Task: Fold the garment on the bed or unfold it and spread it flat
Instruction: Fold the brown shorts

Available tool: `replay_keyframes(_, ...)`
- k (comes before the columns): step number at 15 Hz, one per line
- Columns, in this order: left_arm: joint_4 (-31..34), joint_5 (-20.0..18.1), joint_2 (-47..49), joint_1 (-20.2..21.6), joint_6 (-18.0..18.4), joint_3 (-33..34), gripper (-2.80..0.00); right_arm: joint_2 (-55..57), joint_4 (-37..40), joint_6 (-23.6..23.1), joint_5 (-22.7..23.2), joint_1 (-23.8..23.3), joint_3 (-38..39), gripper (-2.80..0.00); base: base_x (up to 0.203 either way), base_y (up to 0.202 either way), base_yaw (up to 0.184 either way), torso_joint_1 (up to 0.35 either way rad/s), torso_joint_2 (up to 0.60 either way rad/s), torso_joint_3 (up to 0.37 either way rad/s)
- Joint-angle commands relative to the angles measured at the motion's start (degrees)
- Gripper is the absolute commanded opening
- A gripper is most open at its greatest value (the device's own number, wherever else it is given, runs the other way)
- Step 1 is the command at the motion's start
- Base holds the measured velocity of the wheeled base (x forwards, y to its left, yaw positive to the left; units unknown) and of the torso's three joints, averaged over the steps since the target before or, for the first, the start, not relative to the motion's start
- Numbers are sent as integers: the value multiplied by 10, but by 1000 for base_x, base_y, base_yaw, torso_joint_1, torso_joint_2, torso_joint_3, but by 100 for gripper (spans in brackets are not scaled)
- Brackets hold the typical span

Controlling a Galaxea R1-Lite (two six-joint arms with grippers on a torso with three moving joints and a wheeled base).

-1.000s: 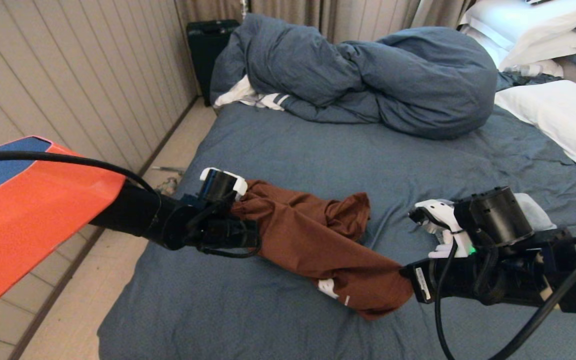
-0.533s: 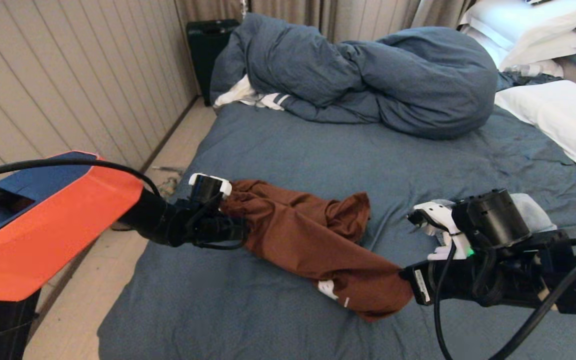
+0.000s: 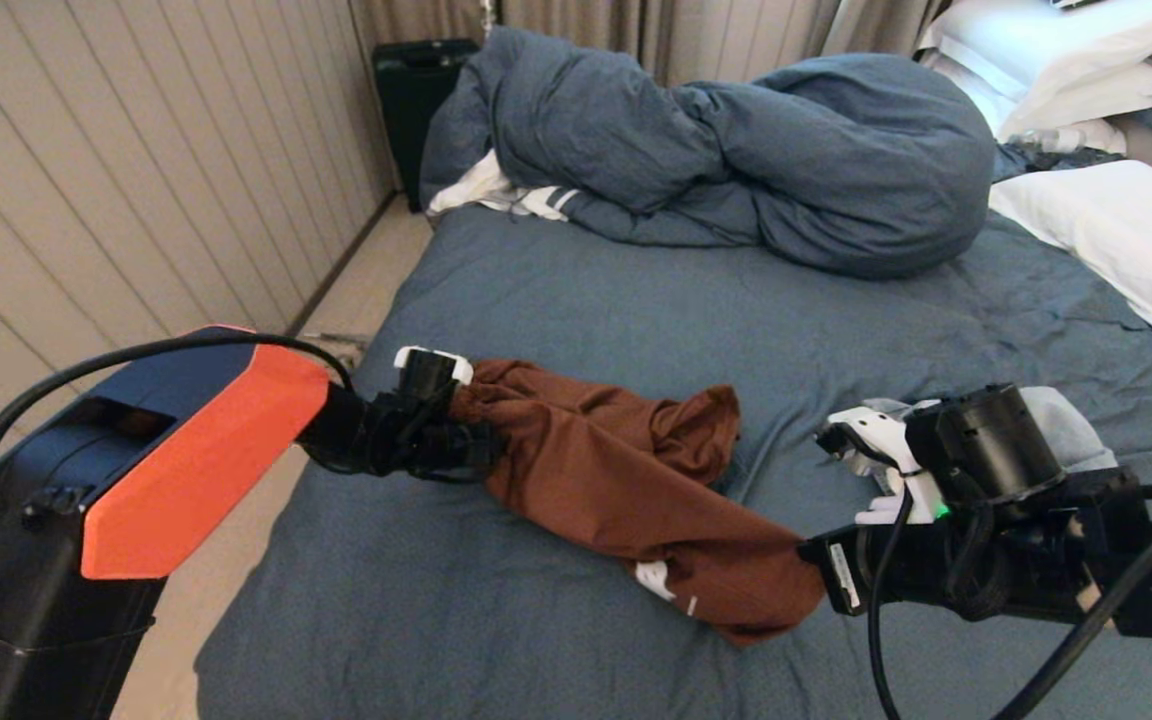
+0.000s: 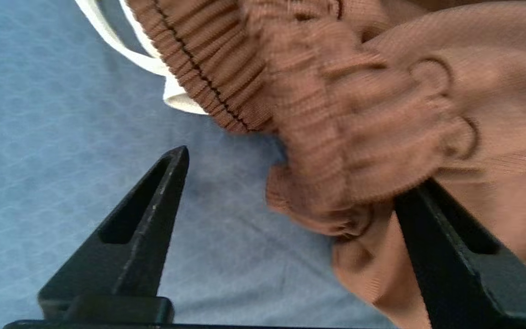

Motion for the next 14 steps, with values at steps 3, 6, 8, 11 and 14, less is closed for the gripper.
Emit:
replay_keyframes(3, 19, 4, 25, -4, 11, -32, -280, 5, -5, 0, 0, -1, 2, -280, 0, 0, 0, 0, 0, 0)
replay_keyframes(6, 17, 6, 22, -7, 9, -30, -280, 7, -5, 0, 0, -1, 3, -280, 0, 0, 0, 0, 0, 0)
replay_keyframes(8, 17, 6, 16, -17, 4, -18, -280, 10, -5, 0, -1, -2, 2, -280, 0, 0, 0, 0, 0, 0)
replay_keyframes(11, 14, 6, -32, -31, -3, 45, -280, 7, -5, 1, -1, -3, -2, -280, 0, 0, 0, 0, 0, 0)
replay_keyframes(14, 13, 6, -129, -39, 2, 168, -280, 3, -3, 8, -1, 0, 4, -280, 0, 0, 0, 0, 0, 0)
